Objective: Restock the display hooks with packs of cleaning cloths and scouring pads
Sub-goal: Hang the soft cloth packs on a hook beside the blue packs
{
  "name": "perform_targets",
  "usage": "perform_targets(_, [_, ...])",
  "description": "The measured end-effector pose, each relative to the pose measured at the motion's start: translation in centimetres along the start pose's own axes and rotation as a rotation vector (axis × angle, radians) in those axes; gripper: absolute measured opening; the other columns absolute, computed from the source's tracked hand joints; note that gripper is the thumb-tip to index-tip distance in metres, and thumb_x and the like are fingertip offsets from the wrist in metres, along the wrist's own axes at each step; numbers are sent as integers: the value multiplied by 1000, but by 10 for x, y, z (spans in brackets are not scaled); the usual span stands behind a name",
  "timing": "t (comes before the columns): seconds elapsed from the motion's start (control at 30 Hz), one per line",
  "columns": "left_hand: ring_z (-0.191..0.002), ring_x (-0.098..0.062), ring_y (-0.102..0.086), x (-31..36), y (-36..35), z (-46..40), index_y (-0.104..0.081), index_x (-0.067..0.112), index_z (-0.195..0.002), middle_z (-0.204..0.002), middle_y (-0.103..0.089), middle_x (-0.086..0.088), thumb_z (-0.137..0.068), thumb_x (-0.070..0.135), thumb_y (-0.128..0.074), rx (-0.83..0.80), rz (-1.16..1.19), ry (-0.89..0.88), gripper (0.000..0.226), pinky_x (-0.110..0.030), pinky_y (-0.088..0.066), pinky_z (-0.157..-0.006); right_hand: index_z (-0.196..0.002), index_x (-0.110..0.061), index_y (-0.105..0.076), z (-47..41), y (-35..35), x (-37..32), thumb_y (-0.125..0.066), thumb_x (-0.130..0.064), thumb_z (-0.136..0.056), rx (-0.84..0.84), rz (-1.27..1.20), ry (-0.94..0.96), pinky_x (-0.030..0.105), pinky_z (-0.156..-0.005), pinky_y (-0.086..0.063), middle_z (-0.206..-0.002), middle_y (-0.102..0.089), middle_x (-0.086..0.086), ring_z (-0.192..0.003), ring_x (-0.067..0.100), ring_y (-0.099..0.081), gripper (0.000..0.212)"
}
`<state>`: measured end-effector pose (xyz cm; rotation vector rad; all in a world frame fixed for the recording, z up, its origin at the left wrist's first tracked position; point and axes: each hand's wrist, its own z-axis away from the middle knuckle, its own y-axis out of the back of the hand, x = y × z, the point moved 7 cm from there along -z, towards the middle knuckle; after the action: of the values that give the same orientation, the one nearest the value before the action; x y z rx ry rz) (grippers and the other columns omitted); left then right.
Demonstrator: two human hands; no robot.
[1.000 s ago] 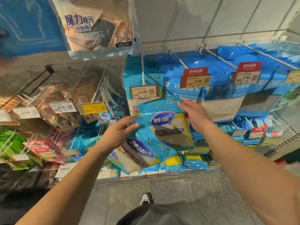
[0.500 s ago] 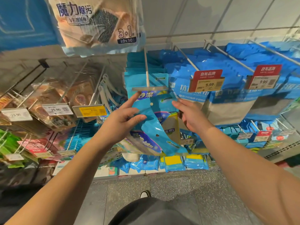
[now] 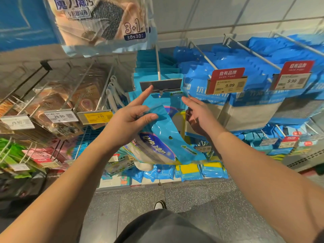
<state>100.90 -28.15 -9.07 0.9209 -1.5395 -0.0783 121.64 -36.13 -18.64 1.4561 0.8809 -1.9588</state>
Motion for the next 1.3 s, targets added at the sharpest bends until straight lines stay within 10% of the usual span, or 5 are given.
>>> perform_targets(0.37, [-126,20,-46,0,1,1,-75,22,-90,-151,-29,34,-87,43,-57,-13,25,25,27,-17,-46,-97,-101,-15,-69,-15,3,11,-72,-16,-89,152,-207,-106,41,-97,-54,-106,-73,9,-101,25,-69,13])
perform_targets(0.57, [-126,17,-49,0,2,1,-73,35,-88,-153,-31,29,-87,41,-59,-44,57,25,16,-13,-49,-92,-104,-21,-69,-37,-8,4,-65,-20,-95,221,-174,-75,19,-57,-49,-86,-72,-7,-62,2,-65,9])
perform_targets(0.93, [-132,12,-46,-10,4,-1,-78,12,-98,-154,-33,28,-87,43,-60,-1,43,51,38,-35,-46,-108,-119,-19,-65,-63,-13,-1,-62,-30,-97,257,-47,-11,17,-64,-51,-95,-63,-9,-84,6,-62,25])
perform_targets(1.13, [-129,12,-49,-6,-2,2,-74,31,-89,-152,-38,27,-87,40,-60,47,130,41,17,-10,-46,-92,-119,-14,-62,-35,19,1,-68,-21,-94,301,-50,36,13,-61,-46,-107,-68,1,-80,8,-60,27])
perform_targets(1.3, [-130,12,-48,-11,-5,1,-66,-11,-87,-147,-42,32,-87,40,-61,149,160,56,51,-14,-44,-98,-108,-11,-64,27,47,6,-54,-25,-102,146,-113,13,27,-81,-54,-99,-69,3,-92,16,-65,18])
